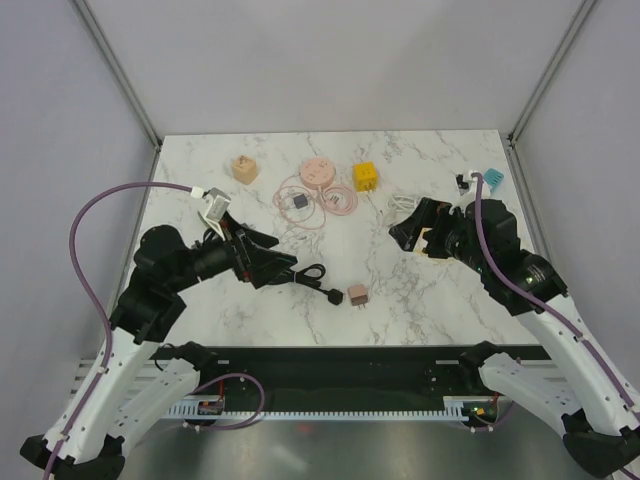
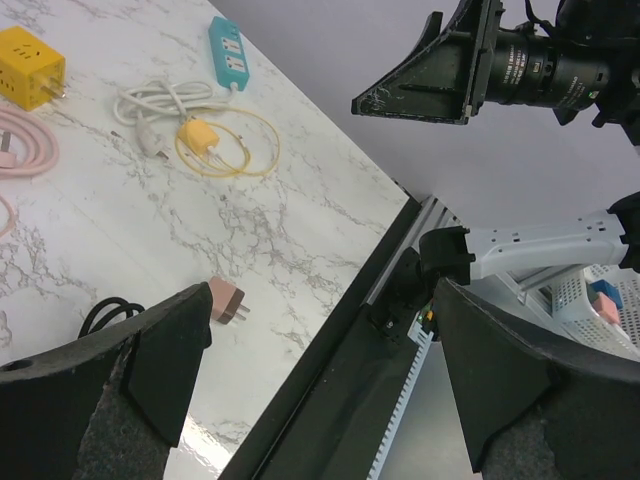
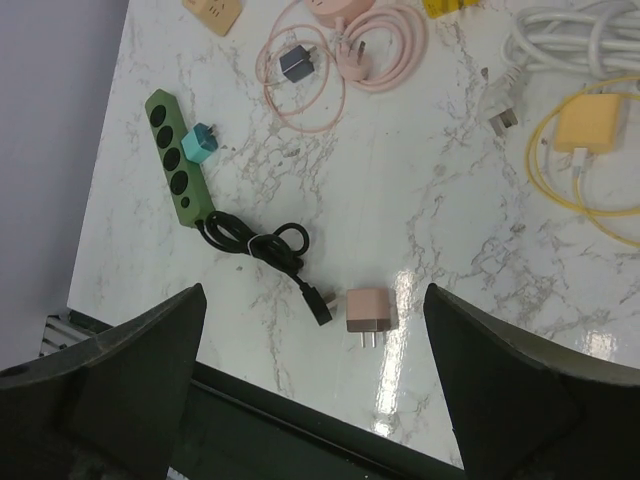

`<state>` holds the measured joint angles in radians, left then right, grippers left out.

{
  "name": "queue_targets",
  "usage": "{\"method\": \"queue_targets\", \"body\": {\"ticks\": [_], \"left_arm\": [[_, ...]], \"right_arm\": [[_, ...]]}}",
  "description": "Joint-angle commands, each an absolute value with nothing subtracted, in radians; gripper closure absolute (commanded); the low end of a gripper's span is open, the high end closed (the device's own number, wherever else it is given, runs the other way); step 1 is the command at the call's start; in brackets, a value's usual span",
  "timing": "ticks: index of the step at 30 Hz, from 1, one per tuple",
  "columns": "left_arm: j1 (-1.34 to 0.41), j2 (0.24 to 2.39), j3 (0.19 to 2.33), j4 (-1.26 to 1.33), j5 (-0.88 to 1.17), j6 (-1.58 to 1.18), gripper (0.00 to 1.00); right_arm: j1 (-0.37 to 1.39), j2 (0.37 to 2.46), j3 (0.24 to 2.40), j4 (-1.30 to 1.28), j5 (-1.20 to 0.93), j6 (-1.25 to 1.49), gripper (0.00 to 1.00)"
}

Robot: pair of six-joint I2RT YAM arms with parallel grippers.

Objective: Insert the plug

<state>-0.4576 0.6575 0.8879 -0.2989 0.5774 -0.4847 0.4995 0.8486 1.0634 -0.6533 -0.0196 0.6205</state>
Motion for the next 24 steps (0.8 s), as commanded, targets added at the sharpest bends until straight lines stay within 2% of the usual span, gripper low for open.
{"method": "queue_targets", "body": {"ticks": [1, 8, 11, 12, 14, 19, 20, 24], "left_arm": [[-0.460, 0.652, 0.930, -0.302, 0.566, -0.494, 0.00], [-0.460, 0.698, 0.954, -0.382, 0.431, -0.525, 0.00], [-0.459, 0.777, 0.995, -0.391, 0.258, -0.543, 0.00], [-0.450, 0.852, 1.021, -0.390, 0.173, -0.558, 0.00], [-0.439, 0.932, 1.110, -0.390, 0.143, -0.561, 0.00], [-0.387, 1.051, 1.160, -0.387, 0.279, -0.546, 0.00], [-0.380, 1.060, 1.145, -0.385, 0.293, -0.545, 0.00], [-0.342, 1.049, 1.097, -0.384, 0.328, -0.531, 0.00]], "right_arm": [[0.500, 0.839, 1.057, -0.649, 0.049, 0.603, 0.02], [0.500, 0.854, 1.063, -0.655, 0.095, 0.565, 0.02], [0.500, 0.905, 1.016, -0.569, 0.121, 0.522, 0.02], [0.500, 0.934, 1.017, -0.546, 0.209, 0.522, 0.02], [0.500, 1.068, 1.061, -0.505, 0.297, 0.519, 0.02], [0.485, 1.395, 1.284, -0.426, 0.406, 0.365, 0.02], [0.473, 1.507, 1.323, -0.434, 0.396, 0.327, 0.02], [0.425, 1.722, 1.506, -0.413, 0.350, 0.296, 0.02]]}}
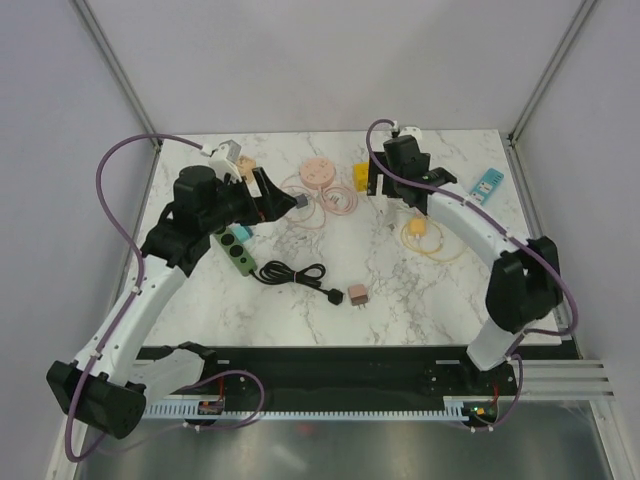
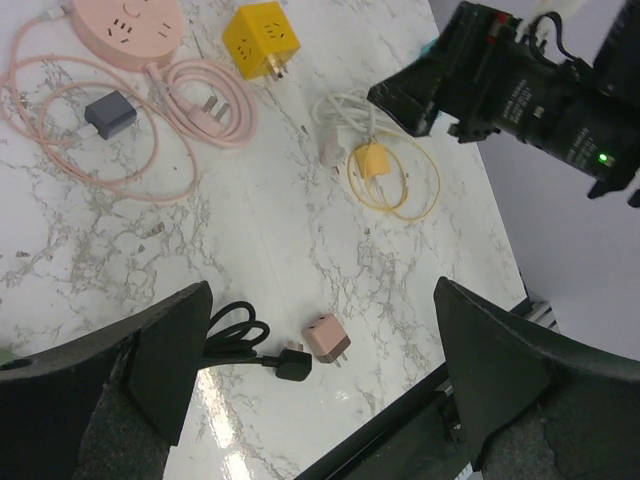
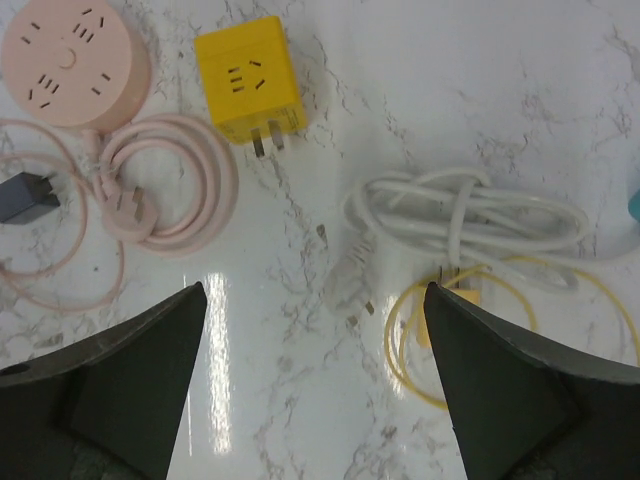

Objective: Insert the plug

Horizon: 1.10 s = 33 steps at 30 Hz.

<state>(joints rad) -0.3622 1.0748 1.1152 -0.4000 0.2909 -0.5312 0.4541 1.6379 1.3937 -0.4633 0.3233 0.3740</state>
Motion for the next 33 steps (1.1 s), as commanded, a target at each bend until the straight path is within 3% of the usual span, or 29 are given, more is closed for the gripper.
{"method": "queue_targets", "body": {"ticks": [1, 13, 18, 27, 29, 30, 33], "left_arm": [[-0.341, 1.045, 1.085, -0.380, 0.325, -0.528, 0.00], [-0.331, 1.028, 0.957, -0.351, 0.463, -0.572, 0.02], [-0.328, 1.020, 0.953, -0.353, 0.495, -0.572, 0.03], [-0.325, 1.020, 0.962, -0.345, 0.495, -0.529, 0.04], [-0.324, 1.020, 0.962, -0.345, 0.492, -0.514, 0.06], [-0.322, 1.022, 0.962, -0.347, 0.489, -0.506, 0.06], [-0.318, 1.028, 0.963, -0.351, 0.482, -0.486, 0.09]], "right_arm": [[0.423, 1.759, 1.531, -0.384, 0.336, 0.281, 0.02], [0.402, 2.259, 1.916, -0.322, 0.270, 0.088, 0.02], [0.393, 2.336, 2.022, -0.319, 0.261, 0.041, 0.03], [0.387, 2.390, 2.043, -0.314, 0.207, 0.008, 0.15], [0.388, 2.373, 2.039, -0.314, 0.193, 0.020, 0.26], [0.385, 2.365, 2.034, -0.314, 0.193, 0.026, 0.26], [0.388, 2.318, 2.019, -0.314, 0.198, 0.034, 0.51]]}}
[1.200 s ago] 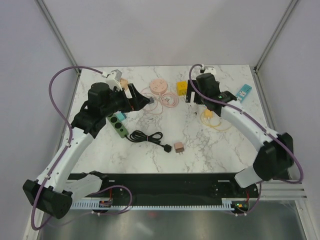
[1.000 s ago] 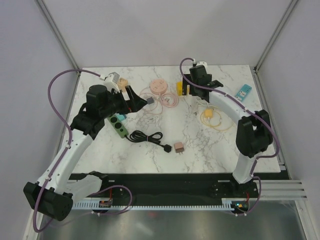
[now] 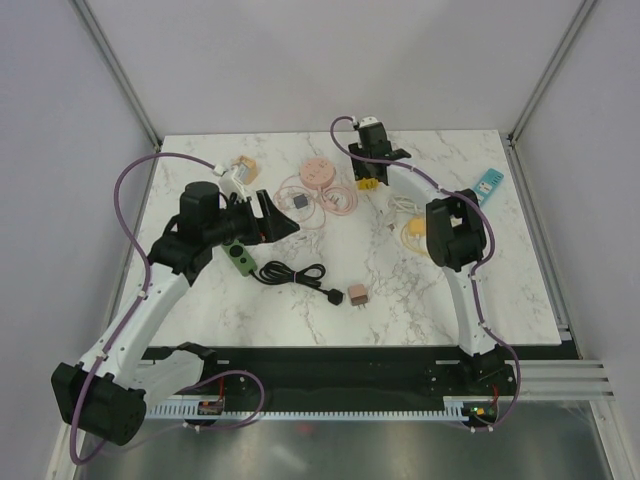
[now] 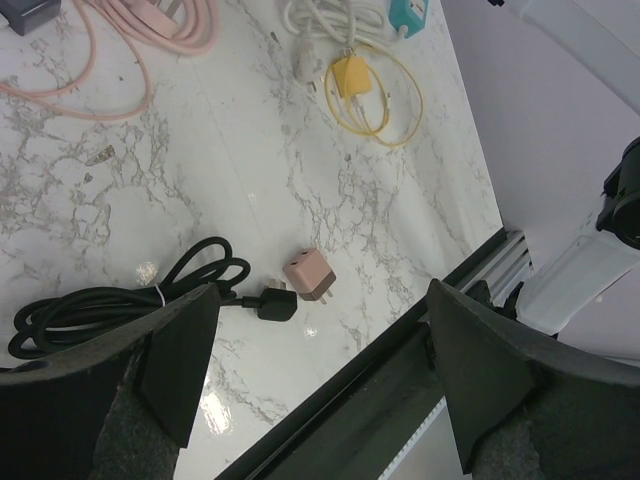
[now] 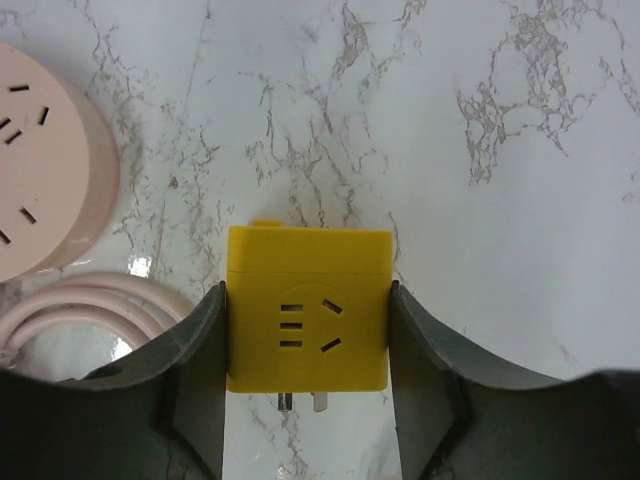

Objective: Insert the plug

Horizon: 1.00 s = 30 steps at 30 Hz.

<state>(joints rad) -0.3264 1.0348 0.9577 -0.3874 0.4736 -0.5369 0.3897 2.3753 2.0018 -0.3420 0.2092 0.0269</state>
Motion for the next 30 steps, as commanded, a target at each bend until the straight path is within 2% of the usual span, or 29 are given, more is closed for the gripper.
{"method": "queue_targets", "body": {"ticks": [1, 4, 12, 15, 16, 19, 20, 22, 23, 24, 26, 28, 30], "left_arm": [[-0.311, 1.026, 0.965, -0.356, 0.479, -0.485, 0.10], [-0.299, 1.029, 0.979, -0.370, 0.491, -0.495, 0.11], [-0.278, 1.037, 1.031, -0.405, 0.509, -0.499, 0.14], [-0.272, 1.043, 1.052, -0.408, 0.541, -0.459, 0.12], [-0.272, 1.043, 1.063, -0.407, 0.581, -0.380, 0.11], [-0.272, 1.022, 1.080, -0.381, 0.644, -0.164, 0.08], [-0.272, 0.993, 1.072, -0.350, 0.688, -0.088, 0.08], [-0.273, 0.954, 1.022, -0.244, 0.765, 0.073, 0.08], [-0.272, 0.912, 1.003, -0.206, 0.788, 0.121, 0.07], [-0.273, 0.885, 0.965, -0.133, 0.810, 0.161, 0.05], [-0.273, 0.848, 0.939, -0.098, 0.895, 0.286, 0.02], [-0.273, 0.822, 0.930, -0.077, 1.004, 0.374, 0.00], [-0.273, 0.836, 0.943, -0.055, 1.073, 0.390, 0.02]], "right_arm": [[0.387, 2.300, 2.013, -0.313, 0.198, 0.034, 0.55], [0.387, 2.214, 1.973, -0.314, 0.184, 0.028, 0.64], [0.400, 1.923, 1.798, -0.302, 0.062, 0.054, 0.77], [0.408, 1.827, 1.695, -0.305, -0.081, 0.092, 0.78], [0.407, 1.806, 1.648, -0.311, -0.213, 0.104, 0.78], [0.408, 1.708, 1.525, -0.321, -0.430, 0.178, 0.82], [0.408, 1.653, 1.484, -0.290, -0.575, 0.204, 0.82], [0.410, 1.591, 1.304, -0.177, -0.720, 0.361, 0.87], [0.408, 1.522, 1.236, -0.008, -0.871, 0.441, 0.95], [0.410, 1.488, 1.106, 0.112, -0.915, 0.600, 1.00], [0.410, 1.392, 0.999, 0.405, -0.968, 0.774, 1.00], [0.417, 1.349, 0.921, 0.532, -1.041, 0.939, 0.99], [0.428, 1.299, 0.919, 0.607, -1.110, 0.991, 0.98]]}}
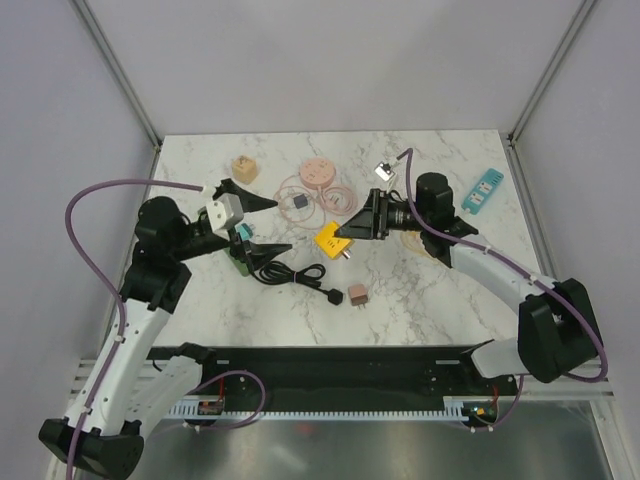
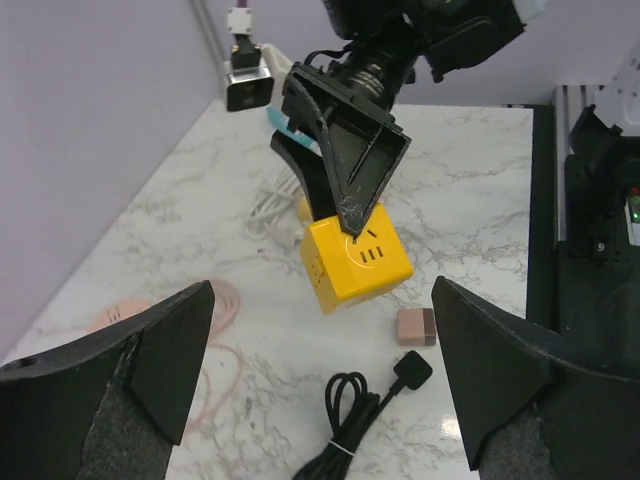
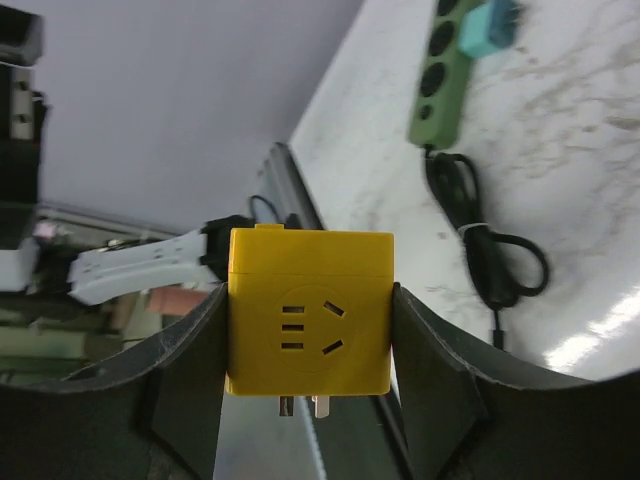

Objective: Insert the plug

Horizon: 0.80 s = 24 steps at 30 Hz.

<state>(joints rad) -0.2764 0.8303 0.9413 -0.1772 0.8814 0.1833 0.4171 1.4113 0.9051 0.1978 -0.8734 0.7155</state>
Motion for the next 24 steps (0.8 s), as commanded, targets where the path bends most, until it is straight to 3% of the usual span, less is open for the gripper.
{"method": "queue_targets", "body": {"ticks": [1, 8, 24], "left_arm": [[-0.273, 0.847, 0.946, -0.037, 1.130, 0.394, 0.03], [-0.275, 0.903, 1.008, 0.047, 1.420, 0.430, 0.05], [-0.455, 0.917, 1.088, 0.153, 1.560, 0.308, 0.05]], "right_arm": [[0.442, 1.287, 0.926, 0.604, -1.127, 1.009, 0.97], [0.498, 1.177, 0.983, 0.552, -1.213, 1.071, 0.99], [0.629, 1.212, 1.078, 0.408, -1.218, 1.017, 1.00]]}}
